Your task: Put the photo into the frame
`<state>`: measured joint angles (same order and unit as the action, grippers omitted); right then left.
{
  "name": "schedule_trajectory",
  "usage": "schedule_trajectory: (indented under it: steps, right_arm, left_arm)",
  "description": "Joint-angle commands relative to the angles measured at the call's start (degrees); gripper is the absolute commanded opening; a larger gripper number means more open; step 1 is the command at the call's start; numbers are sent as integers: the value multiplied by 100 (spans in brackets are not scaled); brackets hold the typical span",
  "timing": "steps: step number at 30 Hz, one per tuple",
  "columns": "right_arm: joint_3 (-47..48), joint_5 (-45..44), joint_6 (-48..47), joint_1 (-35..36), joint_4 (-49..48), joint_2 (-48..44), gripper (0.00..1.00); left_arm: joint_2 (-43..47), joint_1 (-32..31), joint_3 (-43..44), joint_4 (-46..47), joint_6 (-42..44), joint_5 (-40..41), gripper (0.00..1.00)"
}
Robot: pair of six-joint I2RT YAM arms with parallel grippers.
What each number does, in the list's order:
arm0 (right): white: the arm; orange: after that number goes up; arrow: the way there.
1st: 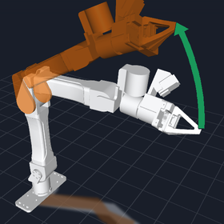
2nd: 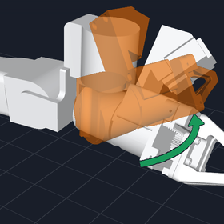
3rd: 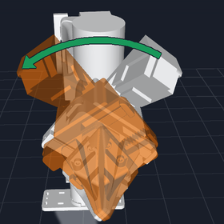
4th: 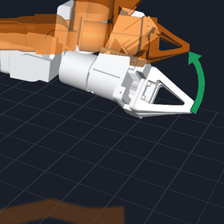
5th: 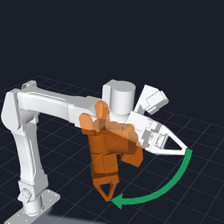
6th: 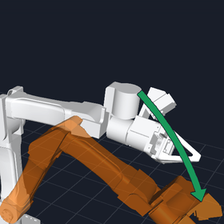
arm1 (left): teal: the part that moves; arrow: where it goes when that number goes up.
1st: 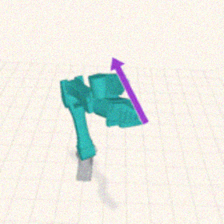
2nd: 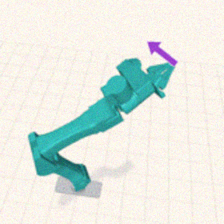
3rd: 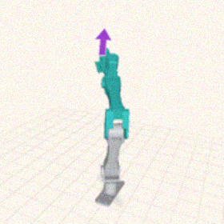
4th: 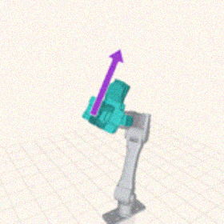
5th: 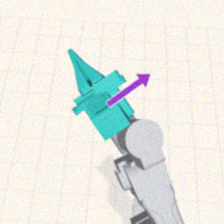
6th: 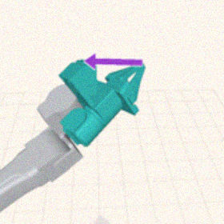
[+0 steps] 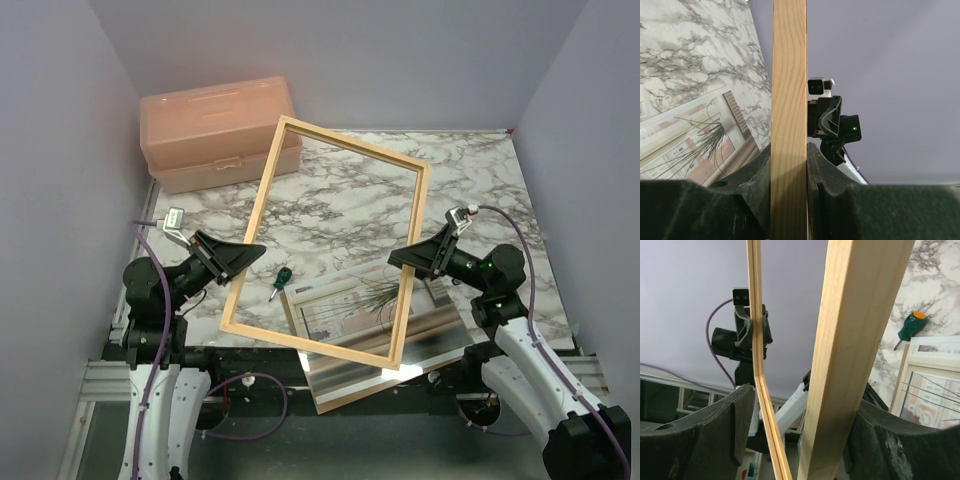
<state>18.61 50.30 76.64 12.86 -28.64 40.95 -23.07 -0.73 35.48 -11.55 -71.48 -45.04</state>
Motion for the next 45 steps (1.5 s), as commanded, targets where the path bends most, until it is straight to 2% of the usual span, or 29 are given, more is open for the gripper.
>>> schedule_trajectory:
  steps: [1,6,12,15,16,17,21,23,29,32,36,40,45]
  right_arm:
    - [461,367,342,23,-625,-176,66]
    - [547,324,379,23,-590,-313,59]
    - [652,267,274,21,-414,-300,24]
    - [840,250,-21,23,90,-279,6]
    - [904,230,-162,23,304,-282,1]
    - [991,218,-293,27,473,-289,1]
    - [1325,76,-804,21,1295,-324,1]
    - [1498,-27,-1062,23,1785,-327,1]
    - [2018,-410,-1727,22,3145,-274,1]
    - [2313,-711,-2066,23,3831,-203,1]
    - [2672,-1126,-2373,18,4567,-99,1]
    - [3026,-1478,-2545,22,5020,-5,1]
    - [3712,-2309,-2991,22,6007,105,1]
  left_arm:
    - [28,211,-100,219,75,-65,0]
    - [16,295,-168,272,98,-133,0]
    - [32,371,-190,111,241,-190,0]
    - [73,390,-200,-26,339,-197,0]
    - [83,395,-198,-88,390,-199,3]
    - [83,398,-192,-143,453,-196,10]
    - [39,398,-120,-439,786,-207,57]
    - [-5,398,-67,-640,1006,-225,69]
    - [-157,399,220,-1667,2009,29,92]
    - [-272,403,397,-2358,2637,392,98]
    - [-331,402,513,-3045,3265,1044,98]
    - [-380,401,456,-3320,3519,1490,98]
    - [-498,398,205,-3222,3515,1615,98]
